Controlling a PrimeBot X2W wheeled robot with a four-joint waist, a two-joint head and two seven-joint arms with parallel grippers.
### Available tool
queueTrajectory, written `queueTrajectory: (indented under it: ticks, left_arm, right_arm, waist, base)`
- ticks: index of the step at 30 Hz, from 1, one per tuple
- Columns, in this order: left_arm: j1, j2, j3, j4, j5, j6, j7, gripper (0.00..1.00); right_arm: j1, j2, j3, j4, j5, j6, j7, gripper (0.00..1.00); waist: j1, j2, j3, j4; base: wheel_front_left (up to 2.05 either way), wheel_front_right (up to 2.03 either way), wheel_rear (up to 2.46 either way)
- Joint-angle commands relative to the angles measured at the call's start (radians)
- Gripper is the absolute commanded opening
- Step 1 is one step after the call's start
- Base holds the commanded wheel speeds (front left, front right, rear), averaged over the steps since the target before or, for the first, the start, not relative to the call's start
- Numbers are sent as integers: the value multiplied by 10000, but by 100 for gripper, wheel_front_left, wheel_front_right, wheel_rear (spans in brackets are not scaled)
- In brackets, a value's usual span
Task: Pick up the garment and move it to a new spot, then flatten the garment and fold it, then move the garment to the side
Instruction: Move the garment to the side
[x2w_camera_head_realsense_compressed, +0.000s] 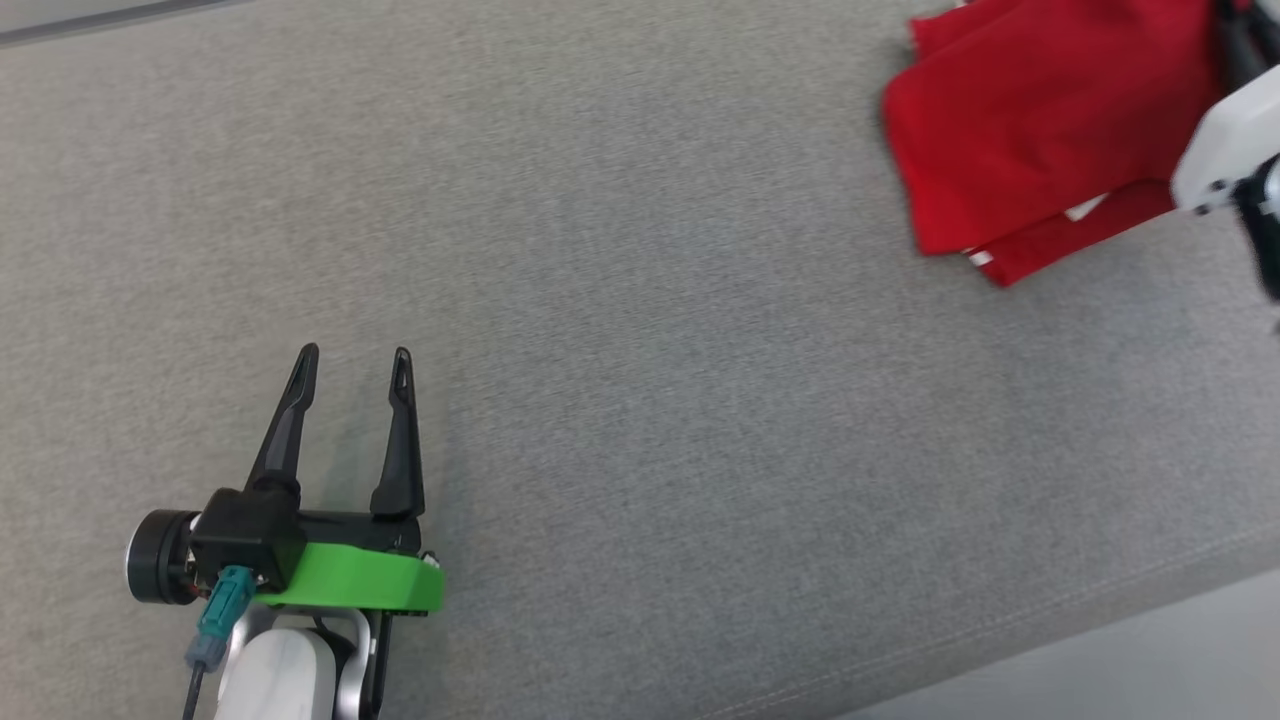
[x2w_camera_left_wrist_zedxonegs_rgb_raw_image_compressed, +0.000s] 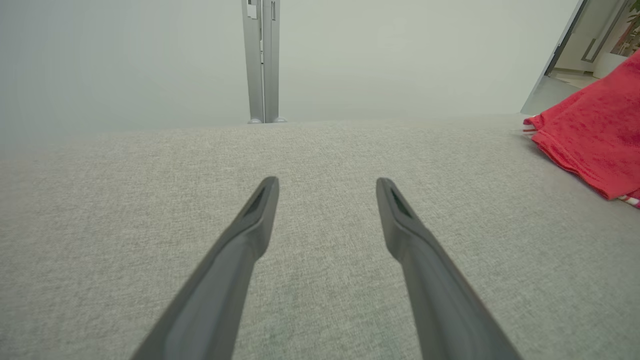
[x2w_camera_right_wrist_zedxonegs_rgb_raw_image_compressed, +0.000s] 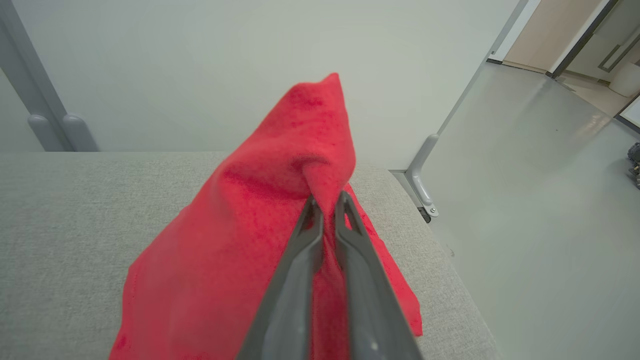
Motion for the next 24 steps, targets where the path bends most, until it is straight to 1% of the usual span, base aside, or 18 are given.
queueTrajectory:
  ticks: [1, 6, 13, 21, 22, 24]
  left_arm:
    - [-142, -15, 24, -28, 10, 20, -27, 100]
    - [-120, -58, -1, -66, 2, 15, -27, 100]
    - [-328, -96, -108, -169, 85, -93, -27, 100]
    - [-436, -120, -245, -282, 153, -127, -27, 100]
    - [-440, -124, -254, -288, 171, -131, -27, 100]
    - [-454, -124, -247, -304, 192, -131, -27, 100]
  right_arm:
    - [-247, -274, -141, 122, -126, -19, -111, 0]
    - [-644, -936, -707, 642, -556, -19, -209, 0]
    - [-1082, -1548, -1777, 1509, -1402, -19, -218, 0]
    - [-1239, -2058, -3982, 2539, -2988, -19, -420, 0]
    - [-1201, -2089, -4251, 2616, -3168, -19, -479, 18]
    - [-1144, -2057, -4764, 2744, -3585, -19, -579, 23]
  waist:
    - [-1, 0, 126, 549]
    - [-1, 0, 345, 1100]
    - [-1, 0, 868, 1723]
    - [-1, 0, 1413, 2242]
    - [-1, 0, 1458, 2272]
    - [-1, 0, 1547, 2308]
  base:
    - [0, 0, 0]
    - [0, 0, 0]
    - [0, 0, 0]
    - [0, 0, 0]
    - [0, 0, 0]
    - [0, 0, 0]
